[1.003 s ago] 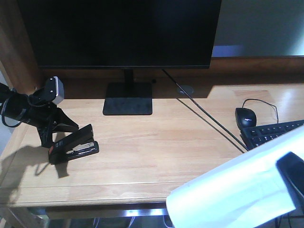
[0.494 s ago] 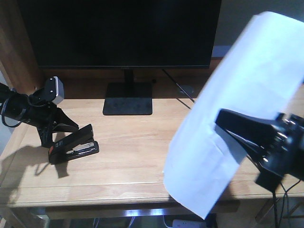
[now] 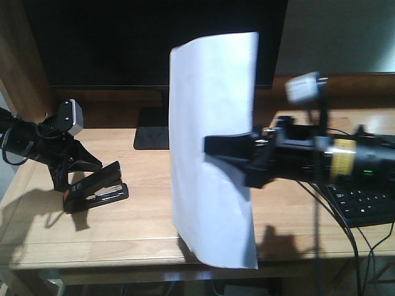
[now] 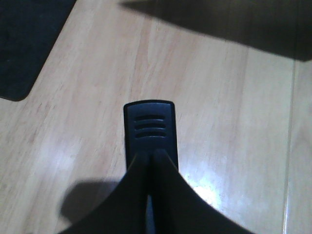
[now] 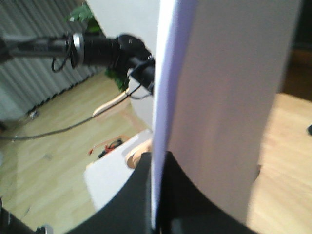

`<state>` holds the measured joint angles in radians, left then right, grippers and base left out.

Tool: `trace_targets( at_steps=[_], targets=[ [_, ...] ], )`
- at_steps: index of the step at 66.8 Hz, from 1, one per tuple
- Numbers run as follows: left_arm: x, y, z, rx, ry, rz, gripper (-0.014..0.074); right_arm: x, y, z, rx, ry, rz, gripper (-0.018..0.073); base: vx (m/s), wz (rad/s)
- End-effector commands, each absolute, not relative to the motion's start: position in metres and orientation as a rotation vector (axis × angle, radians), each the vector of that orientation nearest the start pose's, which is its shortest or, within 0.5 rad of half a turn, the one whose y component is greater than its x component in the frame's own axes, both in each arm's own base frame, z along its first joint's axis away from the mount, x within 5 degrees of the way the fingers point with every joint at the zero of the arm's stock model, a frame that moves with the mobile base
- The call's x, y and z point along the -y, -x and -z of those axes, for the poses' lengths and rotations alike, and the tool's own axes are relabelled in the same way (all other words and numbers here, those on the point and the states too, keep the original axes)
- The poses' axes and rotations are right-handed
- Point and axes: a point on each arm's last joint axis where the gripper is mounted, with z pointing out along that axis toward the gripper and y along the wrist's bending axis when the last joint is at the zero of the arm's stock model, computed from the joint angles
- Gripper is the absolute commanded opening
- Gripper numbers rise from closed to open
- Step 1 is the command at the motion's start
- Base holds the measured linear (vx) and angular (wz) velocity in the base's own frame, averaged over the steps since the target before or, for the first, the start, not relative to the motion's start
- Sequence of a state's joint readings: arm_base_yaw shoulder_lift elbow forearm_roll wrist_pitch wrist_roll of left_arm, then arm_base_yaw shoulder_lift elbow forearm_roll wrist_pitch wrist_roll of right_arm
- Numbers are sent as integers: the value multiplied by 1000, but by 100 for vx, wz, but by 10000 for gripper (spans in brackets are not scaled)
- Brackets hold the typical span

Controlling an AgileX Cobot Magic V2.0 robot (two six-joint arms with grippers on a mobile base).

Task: Grab stapler and paper to desk for stapling
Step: 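Swing the white paper over the desk toward the stapler with the right gripper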

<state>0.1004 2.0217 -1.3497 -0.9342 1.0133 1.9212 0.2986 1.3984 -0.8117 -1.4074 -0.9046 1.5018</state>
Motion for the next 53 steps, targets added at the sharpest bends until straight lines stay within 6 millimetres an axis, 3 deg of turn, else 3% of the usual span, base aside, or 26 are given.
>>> trace_targets(
  at_steps=[1, 8, 16, 44, 53],
  targets=[
    [27, -399, -207, -1879, -1417, 544, -7, -181, -246, -300, -1701, 802, -1196, -5, 0, 0],
    [27, -399, -207, -1879, -1417, 544, -7, -211, -257, -287, -1778, 768, -1188, -5, 0, 0],
    [27, -399, -207, -1879, -1417, 544, -7, -228, -267, -273, -1843, 703, -1181, -3, 0, 0],
    [27, -399, -207, -1879, -1417, 544, -7, -214, -312, -194, -2199, 409, -724, -2, 0, 0],
    [27, -399, -207, -1879, -1417, 544, -7, -216, -316, -166, -2259, 435, -686, -2, 0, 0]
  ],
)
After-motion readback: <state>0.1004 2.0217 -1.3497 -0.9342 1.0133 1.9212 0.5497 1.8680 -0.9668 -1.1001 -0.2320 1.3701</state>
